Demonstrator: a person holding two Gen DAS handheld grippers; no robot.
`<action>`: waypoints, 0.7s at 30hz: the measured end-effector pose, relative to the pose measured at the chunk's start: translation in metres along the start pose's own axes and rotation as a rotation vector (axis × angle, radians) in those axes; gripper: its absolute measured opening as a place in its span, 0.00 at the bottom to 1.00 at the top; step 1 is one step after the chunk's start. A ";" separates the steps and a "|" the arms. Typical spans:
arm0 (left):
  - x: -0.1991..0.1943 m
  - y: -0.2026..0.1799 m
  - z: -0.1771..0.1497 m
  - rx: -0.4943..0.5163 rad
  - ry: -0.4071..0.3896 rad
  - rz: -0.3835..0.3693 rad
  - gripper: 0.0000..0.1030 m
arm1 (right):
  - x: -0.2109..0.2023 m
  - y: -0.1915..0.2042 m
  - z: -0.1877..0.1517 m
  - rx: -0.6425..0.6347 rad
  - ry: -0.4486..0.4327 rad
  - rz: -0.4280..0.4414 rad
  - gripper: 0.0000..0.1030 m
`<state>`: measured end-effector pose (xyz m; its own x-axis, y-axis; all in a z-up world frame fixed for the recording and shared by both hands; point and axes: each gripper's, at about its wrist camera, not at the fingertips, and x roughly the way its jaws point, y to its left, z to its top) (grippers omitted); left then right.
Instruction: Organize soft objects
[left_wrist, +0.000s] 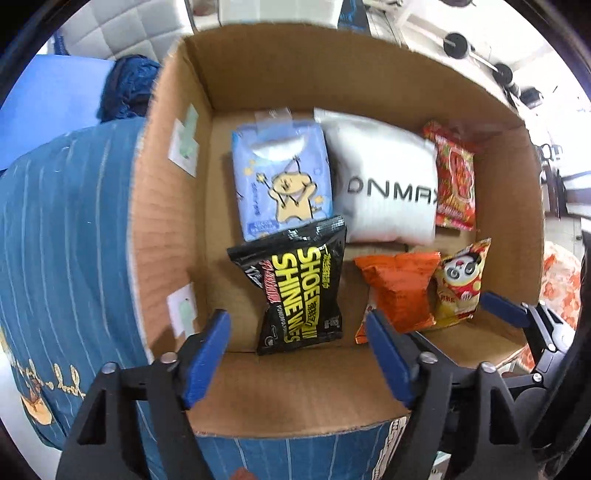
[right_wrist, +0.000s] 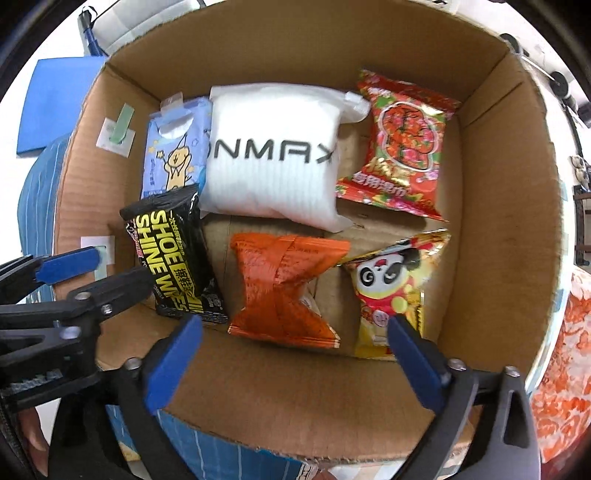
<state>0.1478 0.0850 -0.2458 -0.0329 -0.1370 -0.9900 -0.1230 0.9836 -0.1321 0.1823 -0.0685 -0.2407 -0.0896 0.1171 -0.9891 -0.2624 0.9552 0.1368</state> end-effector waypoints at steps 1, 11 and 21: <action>-0.004 0.001 -0.001 0.001 -0.014 0.005 0.83 | -0.003 -0.001 -0.001 0.001 -0.007 -0.006 1.00; -0.022 -0.011 -0.005 -0.006 -0.085 0.034 0.94 | -0.028 -0.005 -0.016 0.007 -0.052 -0.040 1.00; -0.071 -0.026 -0.034 0.018 -0.228 0.093 0.94 | -0.062 -0.015 -0.029 0.017 -0.123 -0.045 1.00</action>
<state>0.1192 0.0648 -0.1704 0.1817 -0.0173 -0.9832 -0.1124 0.9929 -0.0383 0.1639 -0.0978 -0.1799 0.0406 0.1050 -0.9936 -0.2473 0.9646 0.0918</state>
